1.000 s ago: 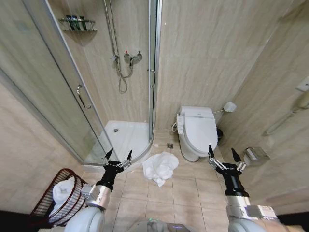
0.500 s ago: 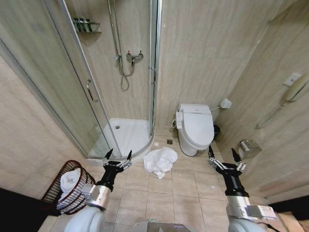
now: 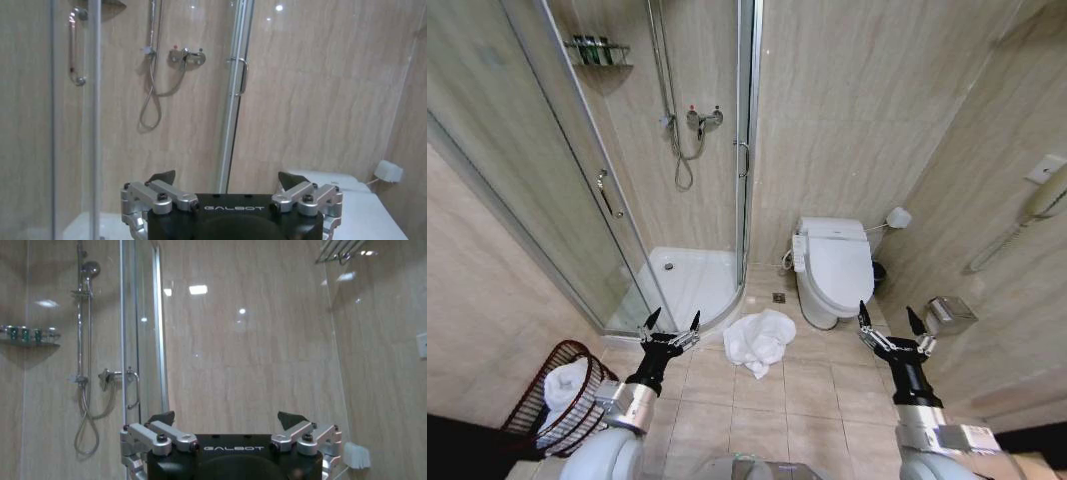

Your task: Discard the used towel into the hamper.

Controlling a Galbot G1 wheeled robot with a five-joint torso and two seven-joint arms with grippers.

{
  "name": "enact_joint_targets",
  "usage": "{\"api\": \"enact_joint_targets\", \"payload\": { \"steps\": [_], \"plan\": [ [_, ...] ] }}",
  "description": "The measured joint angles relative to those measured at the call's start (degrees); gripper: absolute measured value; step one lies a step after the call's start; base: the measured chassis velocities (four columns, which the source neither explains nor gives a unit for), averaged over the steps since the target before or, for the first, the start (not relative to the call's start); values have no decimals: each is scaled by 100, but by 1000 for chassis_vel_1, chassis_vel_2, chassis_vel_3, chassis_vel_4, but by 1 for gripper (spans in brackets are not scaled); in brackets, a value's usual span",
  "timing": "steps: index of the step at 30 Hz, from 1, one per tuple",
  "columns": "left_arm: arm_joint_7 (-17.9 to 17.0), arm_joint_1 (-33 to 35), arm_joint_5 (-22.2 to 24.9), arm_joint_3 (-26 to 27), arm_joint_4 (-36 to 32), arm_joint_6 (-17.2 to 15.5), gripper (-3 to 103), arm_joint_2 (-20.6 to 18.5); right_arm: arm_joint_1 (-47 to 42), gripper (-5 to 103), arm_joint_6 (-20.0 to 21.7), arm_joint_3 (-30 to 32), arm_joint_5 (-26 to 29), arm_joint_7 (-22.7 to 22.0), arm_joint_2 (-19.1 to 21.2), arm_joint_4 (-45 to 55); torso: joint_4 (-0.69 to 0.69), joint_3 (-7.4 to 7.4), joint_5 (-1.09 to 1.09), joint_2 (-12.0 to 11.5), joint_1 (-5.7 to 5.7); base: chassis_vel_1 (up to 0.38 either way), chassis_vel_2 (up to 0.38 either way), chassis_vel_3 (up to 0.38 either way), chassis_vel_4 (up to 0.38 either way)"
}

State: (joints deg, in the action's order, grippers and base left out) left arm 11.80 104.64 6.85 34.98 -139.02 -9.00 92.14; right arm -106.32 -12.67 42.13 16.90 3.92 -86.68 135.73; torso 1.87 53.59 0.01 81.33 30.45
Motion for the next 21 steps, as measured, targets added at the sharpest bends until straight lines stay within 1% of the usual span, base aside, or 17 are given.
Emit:
{"api": "enact_joint_targets", "payload": {
  "steps": [6,8,9,14,21],
  "plan": [
    [0,-1,0,1,0,0,100,0,2,100,0,0,0,0,0,0,1,2,-1,-2,5,-212,216,230,-226],
    [0,-1,0,0,0,0,100,0,2,100,0,0,0,0,0,0,2,2,-3,-3,8,-214,176,142,-146],
    [0,-1,0,0,0,0,100,1,2,100,0,0,0,0,0,0,2,3,0,-4,10,-121,139,142,-17],
    [0,-1,0,-1,0,0,100,0,0,100,0,0,0,0,0,0,-1,1,-2,-3,3,-70,60,6,-8],
    [0,1,0,0,0,0,100,0,-1,100,0,0,0,0,0,1,0,-14,-2,-23,-16,70,-17,-56,28]
  ]
}}
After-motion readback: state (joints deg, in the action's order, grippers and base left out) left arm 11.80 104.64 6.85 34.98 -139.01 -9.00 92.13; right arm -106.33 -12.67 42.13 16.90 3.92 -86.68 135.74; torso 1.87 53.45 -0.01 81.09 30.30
